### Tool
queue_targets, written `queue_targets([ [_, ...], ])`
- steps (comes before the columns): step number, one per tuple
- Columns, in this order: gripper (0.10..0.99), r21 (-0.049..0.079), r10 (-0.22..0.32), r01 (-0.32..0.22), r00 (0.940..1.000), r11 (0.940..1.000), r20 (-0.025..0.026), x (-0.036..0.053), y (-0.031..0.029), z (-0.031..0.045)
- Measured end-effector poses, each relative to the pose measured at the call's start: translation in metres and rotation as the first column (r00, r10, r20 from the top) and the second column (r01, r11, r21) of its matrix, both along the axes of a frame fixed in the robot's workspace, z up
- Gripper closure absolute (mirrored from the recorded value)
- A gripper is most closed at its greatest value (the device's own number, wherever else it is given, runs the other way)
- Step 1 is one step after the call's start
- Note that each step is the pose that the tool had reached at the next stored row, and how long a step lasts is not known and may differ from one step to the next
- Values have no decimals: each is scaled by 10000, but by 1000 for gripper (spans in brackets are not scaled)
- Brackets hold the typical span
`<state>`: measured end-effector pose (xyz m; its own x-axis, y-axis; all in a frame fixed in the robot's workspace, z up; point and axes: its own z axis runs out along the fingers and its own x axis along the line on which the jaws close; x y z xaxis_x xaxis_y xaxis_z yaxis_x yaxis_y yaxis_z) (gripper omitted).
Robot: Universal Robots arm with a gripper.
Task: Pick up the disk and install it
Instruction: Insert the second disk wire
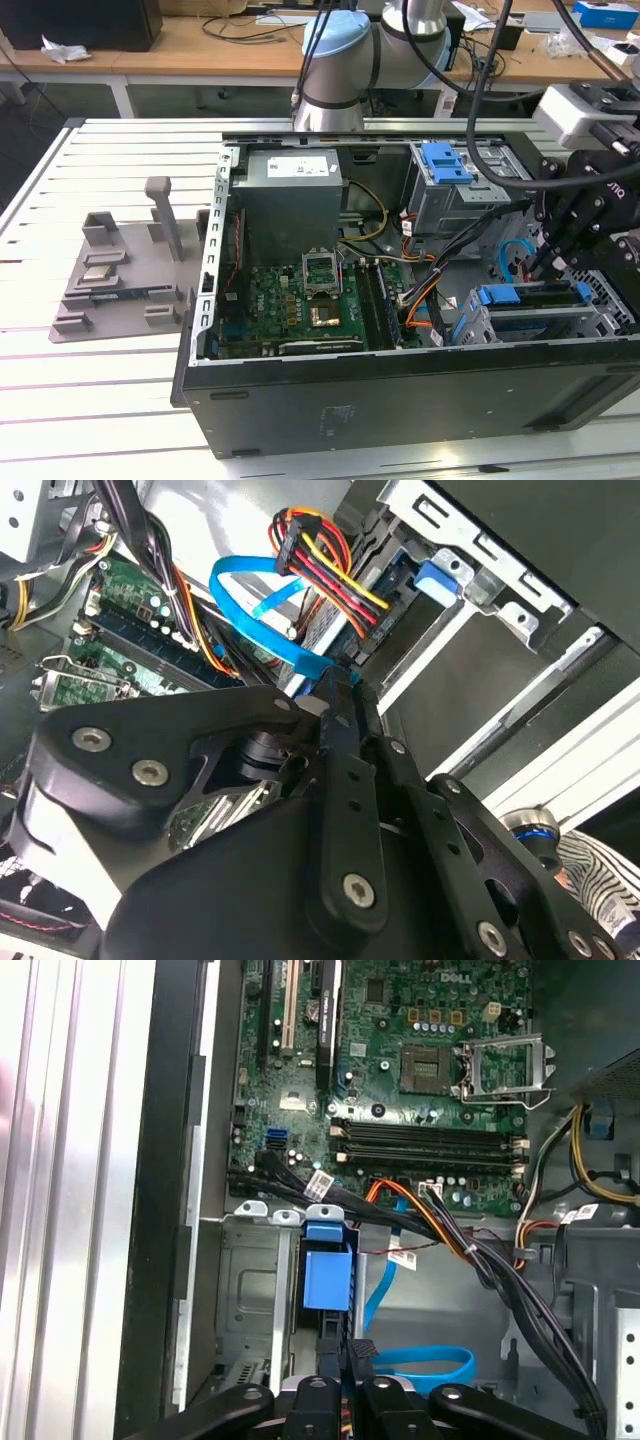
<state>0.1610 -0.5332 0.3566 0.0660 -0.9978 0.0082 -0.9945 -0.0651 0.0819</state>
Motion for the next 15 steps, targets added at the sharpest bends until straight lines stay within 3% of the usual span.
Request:
queue_targets([
  [8,929,0,3,-3,10000,10000,-1,18,-88,-32],
  [15,929,-3,0,0,10000,10000,-1,26,-88,-95],
])
